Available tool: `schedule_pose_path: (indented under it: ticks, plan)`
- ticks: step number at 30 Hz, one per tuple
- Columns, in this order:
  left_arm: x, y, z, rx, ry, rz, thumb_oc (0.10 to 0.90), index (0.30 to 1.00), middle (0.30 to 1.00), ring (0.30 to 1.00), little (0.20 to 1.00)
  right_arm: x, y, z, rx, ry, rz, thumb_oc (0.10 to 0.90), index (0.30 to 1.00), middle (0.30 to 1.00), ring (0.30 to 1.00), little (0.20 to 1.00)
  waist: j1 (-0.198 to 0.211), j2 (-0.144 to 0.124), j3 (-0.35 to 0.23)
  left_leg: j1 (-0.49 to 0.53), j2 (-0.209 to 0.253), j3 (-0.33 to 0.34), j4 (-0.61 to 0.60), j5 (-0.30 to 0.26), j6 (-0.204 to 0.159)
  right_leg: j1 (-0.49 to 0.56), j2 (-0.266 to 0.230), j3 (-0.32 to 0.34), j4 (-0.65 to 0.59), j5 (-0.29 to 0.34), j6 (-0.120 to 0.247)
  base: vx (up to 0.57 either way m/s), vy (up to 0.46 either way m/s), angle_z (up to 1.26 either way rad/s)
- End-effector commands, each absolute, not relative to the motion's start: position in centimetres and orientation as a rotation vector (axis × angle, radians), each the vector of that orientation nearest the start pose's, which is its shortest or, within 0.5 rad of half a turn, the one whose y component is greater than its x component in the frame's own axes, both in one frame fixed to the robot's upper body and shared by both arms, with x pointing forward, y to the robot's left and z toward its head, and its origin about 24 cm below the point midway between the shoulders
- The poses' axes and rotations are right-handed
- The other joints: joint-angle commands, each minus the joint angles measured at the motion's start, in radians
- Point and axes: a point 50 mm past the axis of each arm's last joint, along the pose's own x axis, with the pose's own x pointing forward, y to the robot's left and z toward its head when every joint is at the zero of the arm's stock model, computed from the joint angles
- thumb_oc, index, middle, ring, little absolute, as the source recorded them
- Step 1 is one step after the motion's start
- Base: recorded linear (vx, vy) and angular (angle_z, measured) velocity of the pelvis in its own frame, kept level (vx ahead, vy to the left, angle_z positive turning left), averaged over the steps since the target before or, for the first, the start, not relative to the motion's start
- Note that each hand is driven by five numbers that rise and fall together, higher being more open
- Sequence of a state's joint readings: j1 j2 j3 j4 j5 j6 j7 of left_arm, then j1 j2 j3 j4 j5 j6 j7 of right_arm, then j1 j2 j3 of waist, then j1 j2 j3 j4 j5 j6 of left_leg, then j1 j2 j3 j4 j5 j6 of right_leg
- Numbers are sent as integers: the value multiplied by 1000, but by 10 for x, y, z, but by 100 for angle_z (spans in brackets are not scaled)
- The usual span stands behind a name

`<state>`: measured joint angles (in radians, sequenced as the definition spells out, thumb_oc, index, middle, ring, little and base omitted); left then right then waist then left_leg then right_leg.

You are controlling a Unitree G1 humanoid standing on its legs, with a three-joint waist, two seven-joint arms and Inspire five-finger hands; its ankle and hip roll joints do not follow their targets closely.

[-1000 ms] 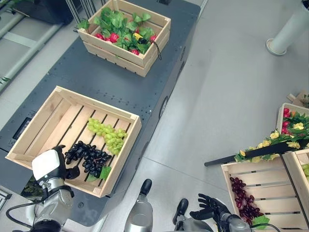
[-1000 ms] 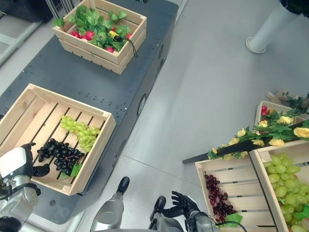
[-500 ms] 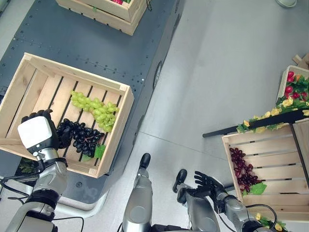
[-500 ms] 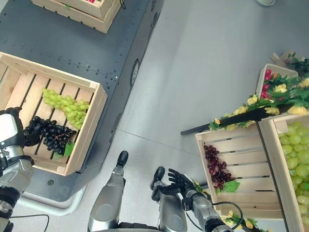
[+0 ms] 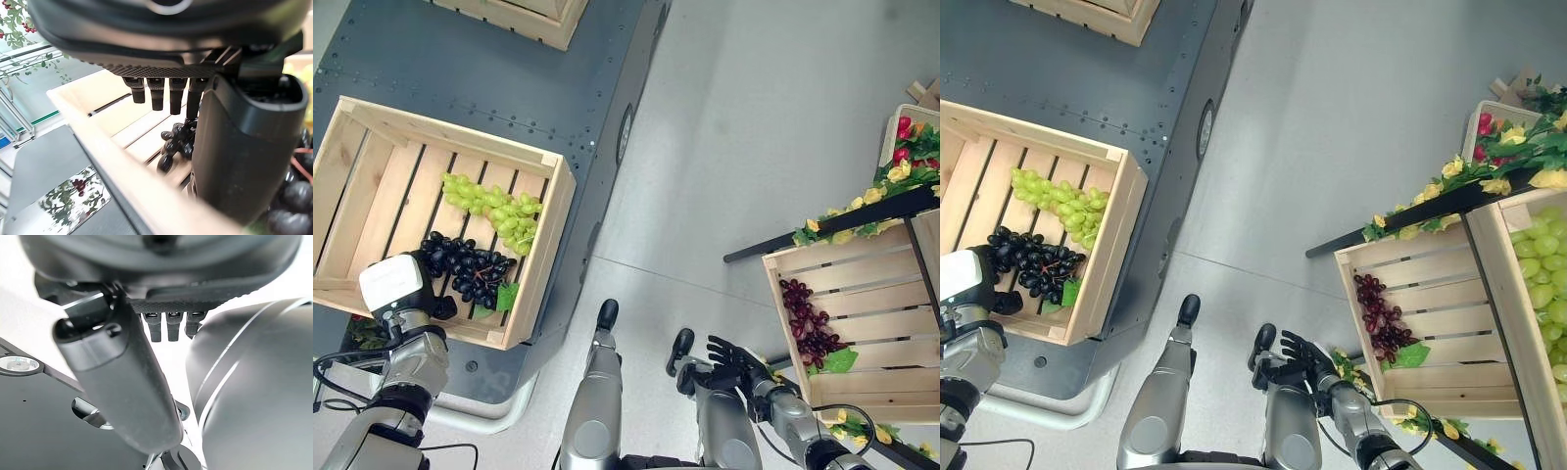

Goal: Pick up the fruits from the basket on one side to the basket on the other side

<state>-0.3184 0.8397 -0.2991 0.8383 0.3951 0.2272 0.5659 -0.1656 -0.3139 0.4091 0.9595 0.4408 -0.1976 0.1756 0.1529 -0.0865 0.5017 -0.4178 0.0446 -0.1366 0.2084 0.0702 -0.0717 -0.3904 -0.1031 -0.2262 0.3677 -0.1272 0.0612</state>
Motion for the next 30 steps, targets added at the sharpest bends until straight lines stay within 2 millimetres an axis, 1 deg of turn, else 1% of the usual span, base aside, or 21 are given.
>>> schedule_pose_path:
  ticks: [1, 2, 6, 8, 9, 14, 16, 20, 24, 30]
  plan:
    - [237, 430, 98, 1568, 425, 847, 800, 900, 900, 900, 900, 201, -205, -101, -43, 662, 209, 800, 900, 900, 900, 900, -9, 6, 18, -44, -102, 42, 75, -38, 100, 47, 84, -17, -18, 19, -81, -21, -43, 4]
    - [238, 430, 102, 1576, 415, 868, 800, 900, 900, 900, 900, 203, -205, -101, -38, 659, 209, 800, 900, 900, 900, 900, -7, 2, 18, -54, -102, 42, 84, -40, 99, 46, 86, -19, -14, 16, -84, -22, -43, 6]
    - [240, 431, 104, 1572, 399, 945, 800, 900, 900, 900, 900, 204, -199, -102, -23, 653, 216, 800, 900, 900, 900, 900, -7, -14, 18, -70, -94, 44, 100, -43, 97, 49, 94, -22, -15, 14, -85, -16, -36, 4]
    - [242, 432, 106, 1528, 381, 994, 800, 900, 900, 900, 900, 205, -196, -101, -39, 648, 233, 800, 900, 900, 900, 900, -11, -24, 18, -75, -90, 47, 106, -46, 97, 51, 100, -19, -16, 13, -87, 0, 0, 0]
    - [244, 432, 111, 1519, 360, 1014, 800, 900, 900, 900, 900, 205, -193, -102, -44, 645, 246, 800, 900, 900, 900, 900, -13, -30, 18, -78, -87, 49, 109, -48, 95, 54, 103, -17, -21, 13, -87, 0, 0, 0]
    - [248, 436, 123, 1503, 314, 1086, 800, 900, 900, 900, 900, 204, -187, -102, -33, 643, 259, 800, 900, 900, 900, 900, -19, -46, 18, -94, -82, 54, 125, -53, 94, 52, 108, -14, -20, 14, -88, 7, -12, 2]
    - [248, 436, 124, 1479, 303, 1108, 800, 900, 900, 900, 900, 204, -185, -102, -28, 642, 260, 800, 900, 900, 900, 900, -21, -50, 18, -100, -80, 55, 130, -56, 94, 49, 110, -11, -20, 14, -89, 0, 0, 0]
    - [253, 434, 127, 1477, 285, 1115, 800, 900, 900, 900, 900, 205, -181, -103, -15, 638, 267, 800, 900, 900, 900, 900, -24, -59, 18, -111, -78, 57, 135, -59, 96, 41, 113, -8, -20, 17, -89, 0, 0, 0]
    - [257, 428, 126, 1488, 265, 1116, 800, 900, 900, 900, 900, 207, -181, -102, -8, 632, 260, 800, 900, 900, 900, 900, -27, -61, 18, -121, -80, 54, 134, -55, 96, 30, 115, -5, -21, 21, -89, 0, 0, 0]
    - [258, 431, 125, 1508, 323, 1068, 800, 900, 900, 900, 900, 206, -182, -101, -10, 631, 267, 800, 900, 900, 900, 900, -36, -63, 18, -130, -77, 62, 142, -59, 97, 25, 118, 6, -24, 23, -90, -1, 9, -1]
